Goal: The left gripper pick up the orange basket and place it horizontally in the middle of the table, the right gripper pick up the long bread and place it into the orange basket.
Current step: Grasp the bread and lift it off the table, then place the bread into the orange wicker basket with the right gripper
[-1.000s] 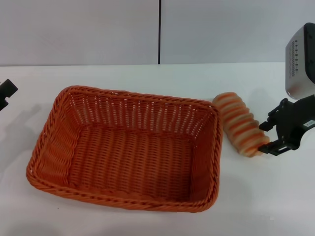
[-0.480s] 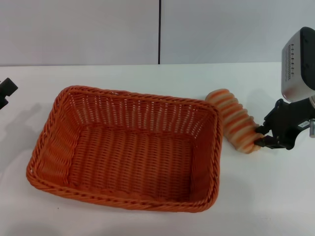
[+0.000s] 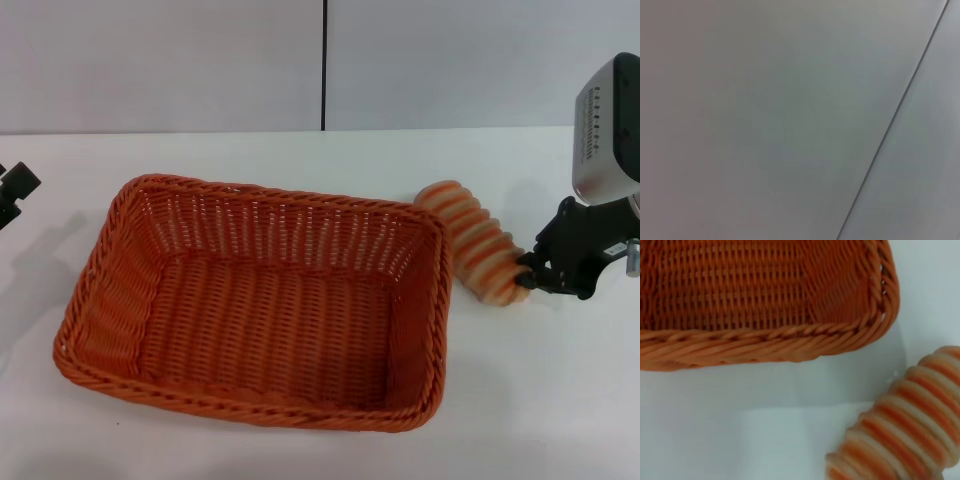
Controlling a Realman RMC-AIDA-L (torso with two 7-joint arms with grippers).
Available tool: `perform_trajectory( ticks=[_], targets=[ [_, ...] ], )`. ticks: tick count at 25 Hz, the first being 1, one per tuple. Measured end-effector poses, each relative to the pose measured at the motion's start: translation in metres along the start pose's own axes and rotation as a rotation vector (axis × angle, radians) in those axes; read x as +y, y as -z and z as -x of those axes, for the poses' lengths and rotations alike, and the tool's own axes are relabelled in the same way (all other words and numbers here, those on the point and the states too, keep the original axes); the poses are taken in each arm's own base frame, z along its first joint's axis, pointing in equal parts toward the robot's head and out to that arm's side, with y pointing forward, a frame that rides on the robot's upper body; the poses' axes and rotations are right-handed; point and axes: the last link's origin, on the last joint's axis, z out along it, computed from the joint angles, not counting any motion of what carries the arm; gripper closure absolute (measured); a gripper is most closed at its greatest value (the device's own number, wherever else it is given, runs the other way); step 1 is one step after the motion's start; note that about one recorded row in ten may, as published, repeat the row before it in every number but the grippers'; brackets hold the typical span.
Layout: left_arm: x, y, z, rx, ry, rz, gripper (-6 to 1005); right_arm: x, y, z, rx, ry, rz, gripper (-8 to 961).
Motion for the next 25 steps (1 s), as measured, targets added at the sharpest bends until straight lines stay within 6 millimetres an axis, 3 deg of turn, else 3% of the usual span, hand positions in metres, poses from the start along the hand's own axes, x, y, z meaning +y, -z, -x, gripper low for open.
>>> perform_trajectory(
  ticks=[5,14,25],
  targets=[
    [0.001,0.001,0.002,0.002,0.012,0.0,194,-0.002,0.013,0.001,-0.01,0.013,-0.06,795],
    [0.002,0.002,0.004,0.012,0.02,-0.003,194,0.001,0.063,0.011,-0.047,0.014,-0.216,867],
    [0.002,-0.002,0.003,0.017,0.018,0.006,193,0.041,0.121,0.063,-0.088,0.197,-0.323,905]
  ],
)
